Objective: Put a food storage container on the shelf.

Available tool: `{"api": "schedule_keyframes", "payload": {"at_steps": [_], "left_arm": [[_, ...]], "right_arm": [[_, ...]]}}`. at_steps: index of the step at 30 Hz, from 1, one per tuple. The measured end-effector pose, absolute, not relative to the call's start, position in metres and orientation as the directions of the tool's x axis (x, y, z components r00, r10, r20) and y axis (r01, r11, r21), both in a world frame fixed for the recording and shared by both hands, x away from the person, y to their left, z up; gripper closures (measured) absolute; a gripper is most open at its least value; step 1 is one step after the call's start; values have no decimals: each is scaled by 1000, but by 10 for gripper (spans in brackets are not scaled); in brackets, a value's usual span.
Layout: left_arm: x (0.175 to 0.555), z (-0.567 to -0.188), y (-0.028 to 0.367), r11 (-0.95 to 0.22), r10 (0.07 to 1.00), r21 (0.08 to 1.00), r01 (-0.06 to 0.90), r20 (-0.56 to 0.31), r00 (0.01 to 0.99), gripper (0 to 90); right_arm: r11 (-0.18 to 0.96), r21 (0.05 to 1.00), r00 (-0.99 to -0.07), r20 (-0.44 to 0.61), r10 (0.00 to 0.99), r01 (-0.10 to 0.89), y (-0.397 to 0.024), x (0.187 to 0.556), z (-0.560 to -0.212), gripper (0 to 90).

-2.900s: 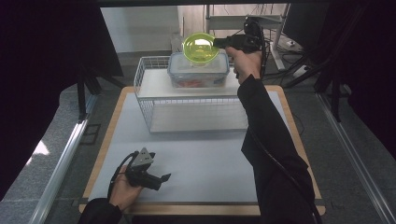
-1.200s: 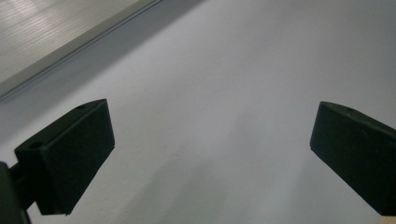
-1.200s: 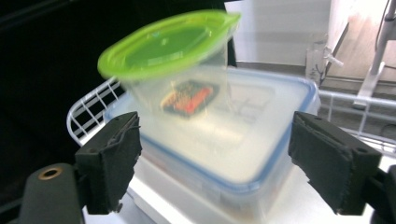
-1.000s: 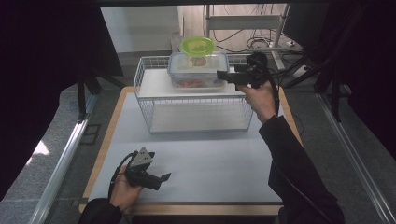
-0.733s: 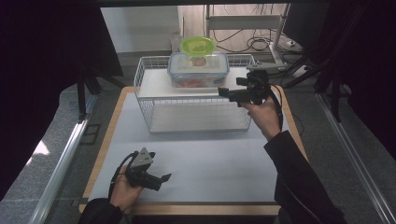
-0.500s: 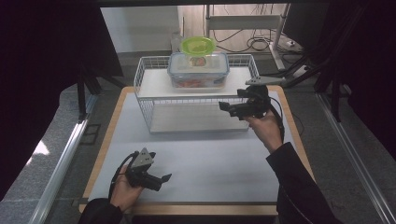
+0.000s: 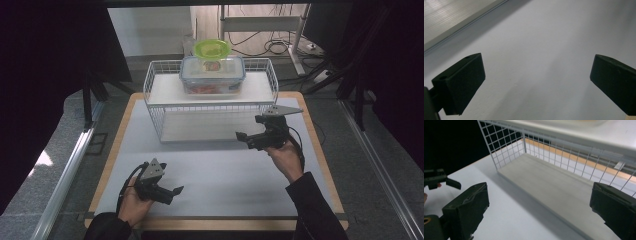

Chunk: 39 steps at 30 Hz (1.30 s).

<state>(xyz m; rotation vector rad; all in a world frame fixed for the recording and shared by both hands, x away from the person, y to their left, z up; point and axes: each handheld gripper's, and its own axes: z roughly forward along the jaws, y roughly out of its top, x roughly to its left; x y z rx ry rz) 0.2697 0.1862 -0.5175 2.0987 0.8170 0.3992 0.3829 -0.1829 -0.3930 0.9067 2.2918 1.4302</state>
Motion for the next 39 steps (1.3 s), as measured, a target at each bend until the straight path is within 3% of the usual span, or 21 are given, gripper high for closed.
{"api": "schedule_keyframes", "payload": {"at_steps": [8, 39], "left_arm": [[269, -516, 189, -423, 671, 812, 402, -18, 742, 0], [269, -517, 192, -400, 694, 829, 392, -5, 720, 0]], "right_arm": [[357, 870, -748, 19, 664, 339, -185, 366, -411, 0], [398, 837, -724, -2, 690, 376, -212, 322, -471, 0]]}}
